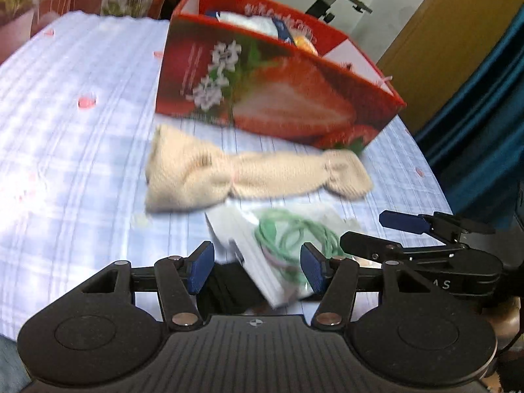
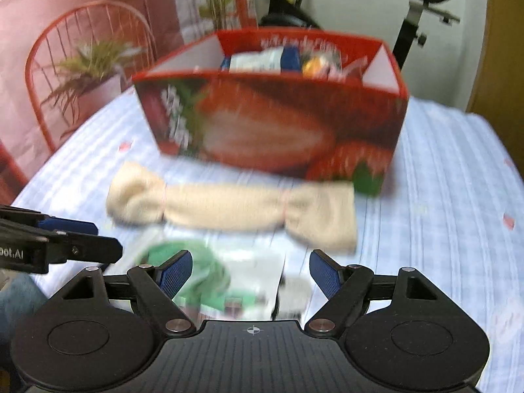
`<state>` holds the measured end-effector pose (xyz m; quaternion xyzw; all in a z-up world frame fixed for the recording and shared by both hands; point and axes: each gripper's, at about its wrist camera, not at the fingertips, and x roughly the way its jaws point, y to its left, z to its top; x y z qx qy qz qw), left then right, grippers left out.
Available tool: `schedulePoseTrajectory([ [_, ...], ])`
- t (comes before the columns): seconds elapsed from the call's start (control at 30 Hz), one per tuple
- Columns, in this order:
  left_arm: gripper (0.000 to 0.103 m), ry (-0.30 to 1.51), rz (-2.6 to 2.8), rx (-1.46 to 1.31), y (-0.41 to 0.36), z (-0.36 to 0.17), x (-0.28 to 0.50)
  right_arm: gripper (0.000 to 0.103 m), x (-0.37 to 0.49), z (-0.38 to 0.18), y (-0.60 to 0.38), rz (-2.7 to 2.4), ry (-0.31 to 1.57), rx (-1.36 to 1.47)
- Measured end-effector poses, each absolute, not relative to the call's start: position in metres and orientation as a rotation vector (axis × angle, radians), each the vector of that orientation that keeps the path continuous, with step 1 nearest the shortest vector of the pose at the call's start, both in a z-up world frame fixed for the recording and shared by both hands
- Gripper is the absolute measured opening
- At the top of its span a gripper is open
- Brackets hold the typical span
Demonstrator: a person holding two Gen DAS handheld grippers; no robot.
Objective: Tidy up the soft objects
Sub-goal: 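Move both tools back to the clear bag of green cables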
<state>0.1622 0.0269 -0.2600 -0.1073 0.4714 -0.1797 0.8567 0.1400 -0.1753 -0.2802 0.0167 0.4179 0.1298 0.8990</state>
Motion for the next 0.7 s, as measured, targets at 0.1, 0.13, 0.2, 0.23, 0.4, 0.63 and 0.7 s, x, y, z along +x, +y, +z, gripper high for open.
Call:
schedulePoseTrajectory([
  [0.1, 0.058, 1.009, -0.378, -0.207, 0.023, -0.269, 0.155, 0.076, 0.13, -0.282, -0.177, 0.27, 0.889, 0.041],
  [0.13, 0.058, 1.011, -0.376, -0.2, 0.02, -0.272, 0.152, 0.076, 0.127, -0.283, -0.177, 0.272, 0.9, 0.038],
  [0.2, 0.057, 1.012, -0.376, -0.174, 0.016, -0.275, 0.15, 0.077, 0.125, -0.287, -0.176, 0.273, 0.918, 0.036],
  [0.23, 0.056, 1.012, -0.38, -0.16, 0.014, -0.276, 0.148, 0.077, 0.124, -0.289, -0.175, 0.274, 0.93, 0.039],
  [0.4, 0.054, 0.993, -0.388, -0.153, 0.017, -0.279, 0.144, 0.082, 0.127, -0.304, -0.173, 0.29, 0.985, 0.068],
  [0.63, 0.052, 0.961, -0.371, -0.176, 0.016, -0.286, 0.15, 0.076, 0.125, -0.317, -0.154, 0.296, 0.954, -0.016],
  [0.7, 0.052, 0.953, -0.357, -0.185, 0.016, -0.287, 0.157, 0.074, 0.128, -0.318, -0.152, 0.292, 0.942, -0.013],
])
